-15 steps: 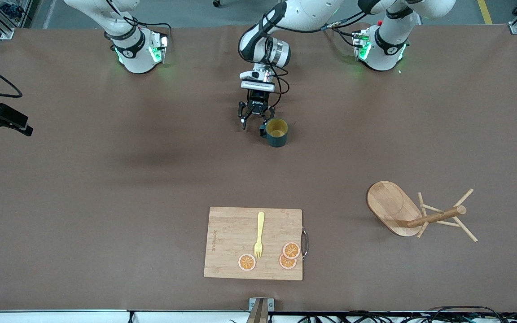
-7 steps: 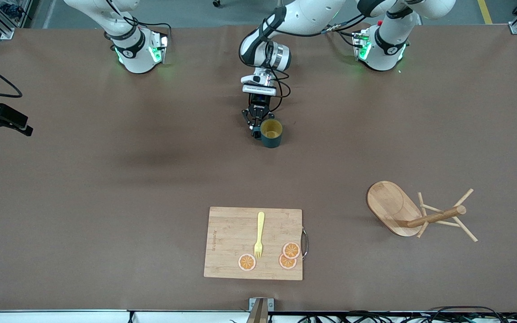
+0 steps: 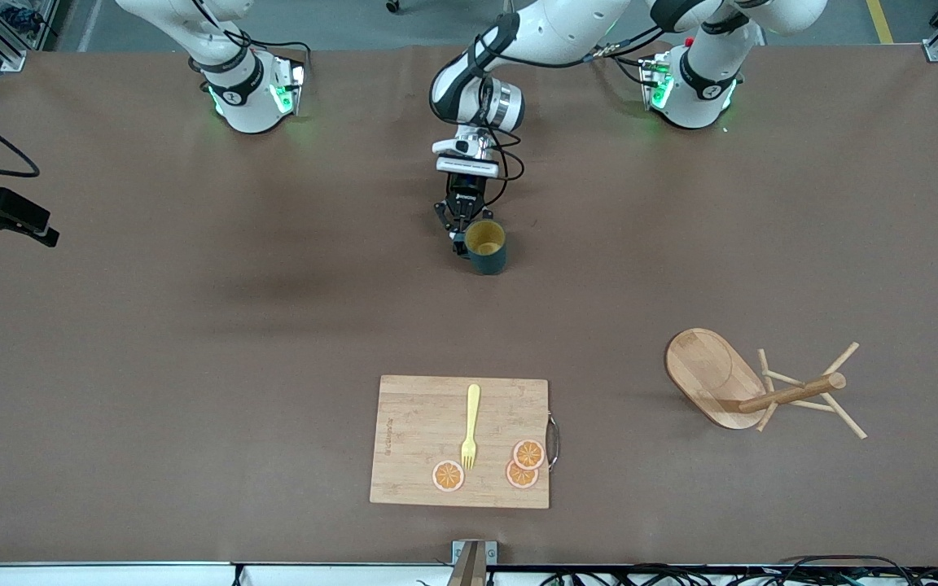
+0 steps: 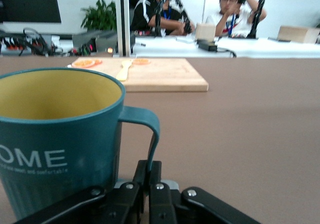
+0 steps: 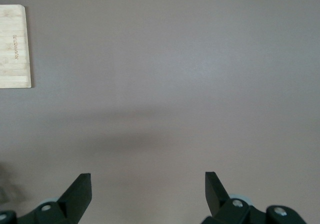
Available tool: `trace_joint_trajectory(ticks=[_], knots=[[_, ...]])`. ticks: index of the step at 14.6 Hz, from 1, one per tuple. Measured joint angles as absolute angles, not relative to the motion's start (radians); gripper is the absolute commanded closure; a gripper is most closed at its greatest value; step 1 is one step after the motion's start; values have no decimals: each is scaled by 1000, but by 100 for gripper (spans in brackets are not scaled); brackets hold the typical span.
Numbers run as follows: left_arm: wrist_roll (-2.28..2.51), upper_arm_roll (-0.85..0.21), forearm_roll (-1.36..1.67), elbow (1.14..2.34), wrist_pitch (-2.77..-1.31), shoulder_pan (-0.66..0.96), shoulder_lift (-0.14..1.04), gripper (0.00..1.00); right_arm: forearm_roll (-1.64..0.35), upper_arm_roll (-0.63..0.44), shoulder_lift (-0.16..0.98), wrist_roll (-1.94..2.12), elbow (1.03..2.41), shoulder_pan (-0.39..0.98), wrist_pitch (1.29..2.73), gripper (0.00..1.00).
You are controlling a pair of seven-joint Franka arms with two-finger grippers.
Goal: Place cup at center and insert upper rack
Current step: 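Lower the left gripper and grasp the mug handle, then lift the teal mug by its handle with the left gripper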
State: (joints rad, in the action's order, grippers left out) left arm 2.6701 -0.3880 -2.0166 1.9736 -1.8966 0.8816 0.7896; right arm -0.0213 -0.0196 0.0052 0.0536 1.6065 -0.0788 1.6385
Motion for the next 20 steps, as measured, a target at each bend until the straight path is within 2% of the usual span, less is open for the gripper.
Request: trace_joint_trajectory(ticks=[3,11,20], knots=[[2474,-389,-1809,1869,-2022,841,755,100,-21,-19,5,54,1606,-79,1638,0],[2008,-394,-1235,1607,-2165,748,633,100,-21,-19,5,54,1606,-79,1622,0],[1849,-397,-839,1566,-2287,551,460,100,-21,-19,5,54,1606,-79,1619,0]])
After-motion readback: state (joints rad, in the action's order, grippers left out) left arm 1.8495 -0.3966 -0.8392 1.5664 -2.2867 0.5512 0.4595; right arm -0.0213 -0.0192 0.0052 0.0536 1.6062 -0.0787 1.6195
